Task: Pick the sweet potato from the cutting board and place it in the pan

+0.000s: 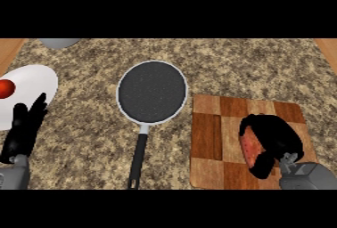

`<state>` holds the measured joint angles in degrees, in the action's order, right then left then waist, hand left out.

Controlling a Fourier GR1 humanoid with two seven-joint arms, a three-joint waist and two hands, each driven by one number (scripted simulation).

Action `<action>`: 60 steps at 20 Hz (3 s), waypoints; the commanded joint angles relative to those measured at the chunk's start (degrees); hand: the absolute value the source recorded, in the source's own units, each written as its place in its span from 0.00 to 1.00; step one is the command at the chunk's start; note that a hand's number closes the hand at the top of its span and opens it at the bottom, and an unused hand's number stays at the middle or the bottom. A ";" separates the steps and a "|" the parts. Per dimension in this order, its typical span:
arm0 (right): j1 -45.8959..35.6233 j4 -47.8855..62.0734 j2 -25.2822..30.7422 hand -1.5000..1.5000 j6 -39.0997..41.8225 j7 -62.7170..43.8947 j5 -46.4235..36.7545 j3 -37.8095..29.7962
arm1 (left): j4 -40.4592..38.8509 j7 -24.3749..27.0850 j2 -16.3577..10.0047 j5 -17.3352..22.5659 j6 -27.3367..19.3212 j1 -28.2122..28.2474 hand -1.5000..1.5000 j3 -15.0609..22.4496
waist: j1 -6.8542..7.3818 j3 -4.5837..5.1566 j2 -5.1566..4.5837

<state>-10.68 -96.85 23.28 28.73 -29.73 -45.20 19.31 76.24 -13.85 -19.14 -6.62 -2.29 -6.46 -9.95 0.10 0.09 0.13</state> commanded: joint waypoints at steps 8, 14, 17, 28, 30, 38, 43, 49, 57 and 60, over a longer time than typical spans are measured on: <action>-11.08 17.59 11.41 1.00 -4.73 30.87 -2.78 -4.12 | -0.93 0.47 0.90 -0.84 0.85 -1.28 0.50 0.26 | 1.52 -0.19 -0.71; -17.53 26.07 8.70 1.00 -8.12 38.16 -0.77 -10.17 | -1.66 -0.69 -1.25 1.02 2.89 -2.70 0.50 -2.49 | 0.41 -0.10 -0.29; -17.20 22.63 8.59 1.00 -18.78 45.26 0.66 -13.11 | 2.57 -2.32 2.44 -1.62 -0.57 -0.68 0.50 0.87 | 0.46 -0.22 -0.14; -23.65 13.85 -1.83 1.00 -15.00 39.43 7.96 -16.38 | -1.76 -1.87 0.54 -1.57 0.77 -4.20 0.50 -1.20 | -0.12 -0.08 -0.06; -25.65 21.91 -6.96 1.00 -20.63 41.04 4.65 -13.87 | 3.28 -2.29 2.20 -1.85 0.06 -0.16 0.50 -0.07 | 0.83 -0.11 -0.16; -39.36 36.74 -18.50 1.00 -22.32 33.53 5.22 -14.94 | -5.18 3.27 -0.83 -0.07 3.74 -2.30 0.50 -3.19 | 1.18 -0.05 -0.58; -47.36 50.10 -23.04 1.00 -28.39 31.20 6.94 -14.14 | 0.10 -1.11 1.64 -1.98 1.36 -3.16 0.50 -0.61 | 2.07 -0.09 -0.66; -52.63 67.58 -23.22 1.00 -36.58 37.58 9.35 -13.25 | 0.22 -1.08 -0.11 -0.08 4.32 -3.34 0.50 -1.85 | 3.47 -0.09 -1.15; -53.90 76.60 -23.27 1.00 -39.64 40.69 19.83 -5.68 | 0.26 -1.38 4.23 -3.77 1.48 -4.84 0.50 2.76 | 6.55 -0.11 -1.81; -53.02 76.69 -23.27 1.00 -37.91 40.75 26.16 -6.67 | -1.30 -0.28 4.11 -3.90 2.12 -7.53 0.50 3.21 | 8.35 -0.12 -2.41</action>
<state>-63.40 -22.49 0.07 -9.99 10.48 -24.47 12.27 75.55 -14.81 -16.16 -9.74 0.15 -12.69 -8.04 6.78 -0.02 -1.81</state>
